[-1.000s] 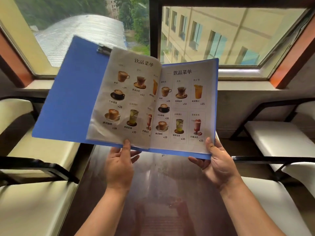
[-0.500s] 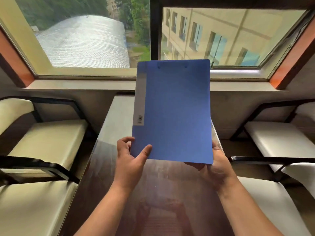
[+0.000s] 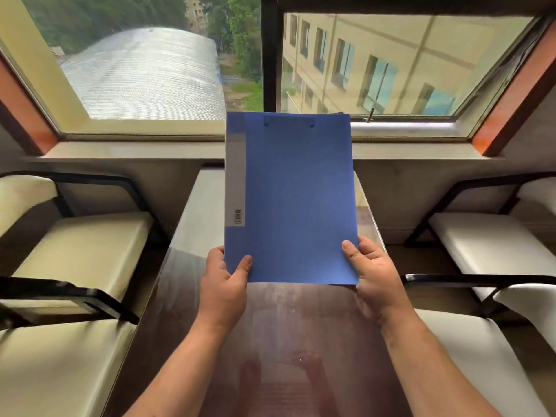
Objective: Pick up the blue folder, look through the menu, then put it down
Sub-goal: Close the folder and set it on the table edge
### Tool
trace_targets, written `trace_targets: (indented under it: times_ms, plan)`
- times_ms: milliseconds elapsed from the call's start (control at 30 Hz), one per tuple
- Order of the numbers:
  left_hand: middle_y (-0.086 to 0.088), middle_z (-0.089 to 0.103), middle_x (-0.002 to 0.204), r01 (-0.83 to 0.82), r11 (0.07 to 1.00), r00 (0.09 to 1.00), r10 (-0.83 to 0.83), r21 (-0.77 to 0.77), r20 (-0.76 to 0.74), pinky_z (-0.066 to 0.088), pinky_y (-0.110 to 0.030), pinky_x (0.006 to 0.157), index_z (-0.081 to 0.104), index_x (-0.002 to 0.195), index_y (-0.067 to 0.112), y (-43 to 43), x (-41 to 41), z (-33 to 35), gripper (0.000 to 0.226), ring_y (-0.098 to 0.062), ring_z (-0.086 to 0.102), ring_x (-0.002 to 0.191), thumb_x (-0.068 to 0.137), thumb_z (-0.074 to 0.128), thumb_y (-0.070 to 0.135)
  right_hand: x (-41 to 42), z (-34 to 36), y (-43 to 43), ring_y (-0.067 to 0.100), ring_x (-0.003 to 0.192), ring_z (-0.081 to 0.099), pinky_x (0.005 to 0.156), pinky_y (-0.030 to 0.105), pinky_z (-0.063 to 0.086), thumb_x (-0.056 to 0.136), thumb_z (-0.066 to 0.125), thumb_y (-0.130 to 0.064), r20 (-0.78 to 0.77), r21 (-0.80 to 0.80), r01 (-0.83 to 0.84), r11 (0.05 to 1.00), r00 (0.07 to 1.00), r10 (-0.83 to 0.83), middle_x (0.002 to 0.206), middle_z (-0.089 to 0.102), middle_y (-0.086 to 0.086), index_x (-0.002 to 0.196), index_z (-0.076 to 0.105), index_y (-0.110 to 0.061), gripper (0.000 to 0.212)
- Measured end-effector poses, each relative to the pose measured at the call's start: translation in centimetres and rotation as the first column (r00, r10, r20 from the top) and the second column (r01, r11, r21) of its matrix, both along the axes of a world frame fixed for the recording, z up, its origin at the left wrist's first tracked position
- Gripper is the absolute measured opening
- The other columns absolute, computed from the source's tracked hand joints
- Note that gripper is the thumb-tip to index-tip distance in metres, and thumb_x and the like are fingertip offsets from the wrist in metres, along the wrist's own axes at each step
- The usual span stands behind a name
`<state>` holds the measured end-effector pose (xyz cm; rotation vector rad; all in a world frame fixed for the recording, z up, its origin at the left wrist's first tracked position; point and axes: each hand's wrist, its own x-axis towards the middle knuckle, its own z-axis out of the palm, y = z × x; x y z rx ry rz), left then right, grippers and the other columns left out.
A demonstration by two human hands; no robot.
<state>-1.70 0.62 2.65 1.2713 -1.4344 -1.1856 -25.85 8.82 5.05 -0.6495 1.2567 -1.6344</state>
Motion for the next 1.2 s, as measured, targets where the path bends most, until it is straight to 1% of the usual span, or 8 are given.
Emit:
trace_targets:
  times_ms: [100, 167, 333, 467, 567, 733, 967, 1200]
  plan:
    - [0.008, 0.074, 0.115, 0.021, 0.999, 1.0, -0.021, 0.024, -0.006, 0.062, -0.018, 0.074, 0.054, 0.121, 0.024, 0.3, 0.2, 0.1, 0.021, 0.0, 0.074, 0.096, 0.103, 0.065, 0.023, -0.1, -0.2, 0.4, 0.03, 0.105, 0.078, 0.078, 0.036, 0.066, 0.106, 0.058, -0.017, -0.073, 0.018, 0.023, 1.0, 0.997, -0.022, 0.118, 0.081, 0.013, 0.113, 0.08, -0.022, 0.023]
    - [0.007, 0.076, 0.114, 0.047, 0.995, 0.999, -0.046, 0.09, -0.01, 0.065, -0.031, 0.083, 0.056, 0.116, 0.027, 0.7, 0.5, 0.0, 0.02, -0.005, 0.076, 0.095, 0.1, 0.068, 0.024, -0.6, -0.4, 1.0, 0.03, 0.1, 0.08, 0.069, 0.037, 0.067, 0.105, 0.061, -0.015, -0.174, 0.065, 0.033, 0.997, 0.985, -0.021, 0.114, 0.082, 0.014, 0.105, 0.08, -0.023, 0.021]
    - [0.002, 0.083, 0.1, 0.14, 0.949, 0.971, -0.187, 0.284, 0.147, 0.062, -0.057, 0.091, 0.07, 0.106, 0.026, 2.5, 2.1, -1.5, 0.031, -0.02, 0.079, 0.092, 0.077, 0.078, 0.035, -2.2, -3.0, 4.6, 0.029, 0.104, 0.079, 0.078, 0.031, 0.065, 0.104, 0.063, -0.01, -0.323, 0.19, -0.019, 0.982, 0.943, 0.081, 0.109, 0.084, 0.005, 0.109, 0.077, -0.014, 0.014]
    - [0.0, 0.084, 0.09, 0.166, 0.915, 0.878, -0.307, 0.367, 0.369, 0.063, -0.055, 0.084, 0.077, 0.095, 0.021, 5.8, 3.1, -5.0, 0.018, -0.021, 0.08, 0.084, 0.082, 0.087, 0.03, -2.4, -7.0, 9.8, 0.03, 0.096, 0.079, 0.083, 0.051, 0.065, 0.103, 0.068, -0.016, -0.496, 0.352, 0.004, 0.936, 0.849, 0.183, 0.099, 0.084, 0.004, 0.1, 0.076, -0.015, 0.008]
    - [0.001, 0.082, 0.088, 0.171, 0.886, 0.803, -0.379, 0.431, 0.461, 0.063, -0.051, 0.081, 0.075, 0.092, 0.022, 9.9, 3.2, -8.3, 0.019, -0.019, 0.078, 0.082, 0.081, 0.087, 0.032, -2.0, -10.3, 14.2, 0.029, 0.087, 0.077, 0.078, 0.051, 0.062, 0.099, 0.072, -0.022, -0.568, 0.475, 0.044, 0.879, 0.779, 0.267, 0.092, 0.082, 0.004, 0.094, 0.075, -0.016, 0.009]
    - [0.014, 0.081, 0.081, 0.163, 0.821, 0.718, -0.479, 0.547, 0.505, 0.063, -0.045, 0.077, 0.074, 0.088, 0.028, 17.2, 4.2, -13.9, 0.02, -0.005, 0.076, 0.075, 0.077, 0.089, 0.035, -0.6, -15.6, 21.5, 0.016, 0.06, 0.059, 0.053, 0.03, 0.043, 0.093, 0.075, -0.034, -0.609, 0.648, 0.129, 0.751, 0.68, 0.409, 0.068, 0.067, 0.0, 0.073, 0.059, -0.017, 0.031]
    - [0.011, 0.079, 0.08, 0.134, 0.725, 0.505, -0.637, 0.676, 0.583, 0.061, -0.039, 0.072, 0.072, 0.087, 0.026, 23.9, 5.7, -18.5, 0.031, -0.01, 0.074, 0.075, 0.073, 0.086, 0.051, 2.1, -21.4, 28.8, 0.005, 0.061, 0.056, 0.048, 0.032, 0.035, 0.09, 0.073, -0.044, -0.491, 0.812, 0.126, 0.57, 0.676, 0.55, 0.064, 0.057, -0.01, 0.065, 0.048, -0.025, 0.04]
    - [0.007, 0.078, 0.066, 0.146, 0.633, 0.292, -0.762, 0.76, 0.579, 0.062, -0.035, 0.063, 0.071, 0.087, 0.027, 26.1, 5.6, -19.5, 0.034, -0.009, 0.072, 0.051, 0.079, 0.078, 0.059, 3.7, -24.6, 31.8, 0.012, 0.059, 0.055, 0.047, 0.03, 0.033, 0.093, 0.07, -0.05, -0.405, 0.882, 0.094, 0.461, 0.65, 0.643, 0.069, 0.059, -0.005, 0.068, 0.043, -0.026, 0.043]
